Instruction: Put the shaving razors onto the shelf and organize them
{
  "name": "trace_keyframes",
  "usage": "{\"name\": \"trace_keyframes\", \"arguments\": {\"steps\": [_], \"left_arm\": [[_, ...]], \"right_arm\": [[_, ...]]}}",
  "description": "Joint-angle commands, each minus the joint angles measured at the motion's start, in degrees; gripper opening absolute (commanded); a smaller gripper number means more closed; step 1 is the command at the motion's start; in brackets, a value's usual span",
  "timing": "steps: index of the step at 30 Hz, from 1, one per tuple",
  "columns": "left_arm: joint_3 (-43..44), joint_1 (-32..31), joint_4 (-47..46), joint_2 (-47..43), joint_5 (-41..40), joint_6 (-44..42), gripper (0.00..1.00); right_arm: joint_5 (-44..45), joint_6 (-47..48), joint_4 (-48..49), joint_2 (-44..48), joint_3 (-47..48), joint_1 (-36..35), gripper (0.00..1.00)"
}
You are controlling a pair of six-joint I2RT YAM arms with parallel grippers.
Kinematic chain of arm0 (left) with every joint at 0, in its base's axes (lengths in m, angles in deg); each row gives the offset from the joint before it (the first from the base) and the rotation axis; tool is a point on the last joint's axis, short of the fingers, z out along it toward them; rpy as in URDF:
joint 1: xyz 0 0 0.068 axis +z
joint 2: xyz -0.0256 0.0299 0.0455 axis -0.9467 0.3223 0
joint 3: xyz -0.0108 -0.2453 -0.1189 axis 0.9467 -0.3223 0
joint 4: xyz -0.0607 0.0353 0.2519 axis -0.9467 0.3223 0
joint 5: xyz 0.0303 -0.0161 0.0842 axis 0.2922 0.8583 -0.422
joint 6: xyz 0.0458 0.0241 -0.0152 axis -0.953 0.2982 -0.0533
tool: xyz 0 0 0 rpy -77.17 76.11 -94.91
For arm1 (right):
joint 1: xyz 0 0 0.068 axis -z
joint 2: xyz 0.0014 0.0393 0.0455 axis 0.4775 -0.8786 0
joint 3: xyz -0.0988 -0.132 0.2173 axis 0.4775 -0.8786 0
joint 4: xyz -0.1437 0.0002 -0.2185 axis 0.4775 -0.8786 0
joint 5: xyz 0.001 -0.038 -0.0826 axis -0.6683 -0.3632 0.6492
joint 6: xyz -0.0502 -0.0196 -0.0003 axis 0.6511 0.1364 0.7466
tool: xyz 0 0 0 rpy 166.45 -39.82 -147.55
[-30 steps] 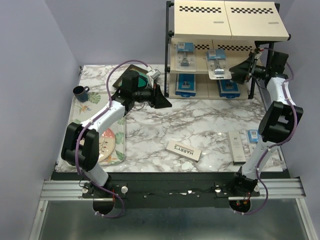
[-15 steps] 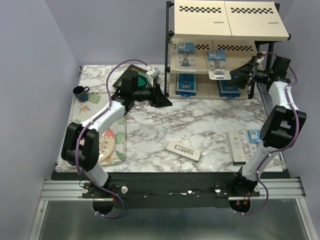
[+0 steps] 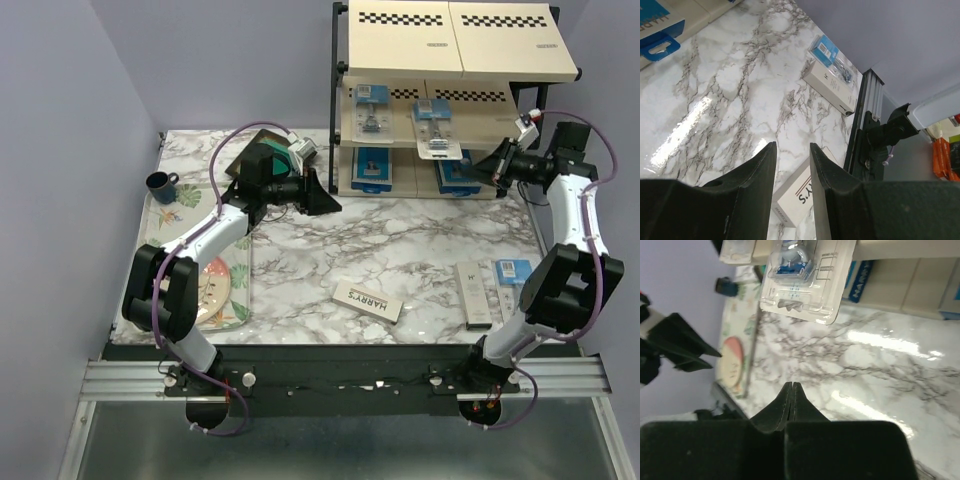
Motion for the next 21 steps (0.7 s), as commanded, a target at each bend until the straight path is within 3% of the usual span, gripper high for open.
{"name": "trace_keyframes", "arguments": {"steps": [1,3,6,10,21], "left_arm": [[-1.11,0.75,-1.99,-2.09,-3.23,-0.01,0.41],[-1.46,0.75,-2.61,-2.27,-3.76,0.08,0.41],[-1.90,0.84,-2.70,-2.62,-4.82,0.17,0.41],[-2.60,1.19,-2.43,-3.58,-5.34,-0.09,0.41],[-4.89,2.42,-2.96,-5.25,-6.14,-0.18,0.41]], "right_arm": [[22.88,10.30,-2.77,9.37,-1.78,-5.08,0.01],[31.67,8.02,3.47,13.35,-5.64,-9.20,0.01],[41.88,7.93,3.85,14.60,-4.79,-14.92,0.01],[45.58,3.98,0.06,9.50,0.66,-15.99,0.01],[48.49,4.50,0.75,4.49,3.74,-16.87,0.01]]}}
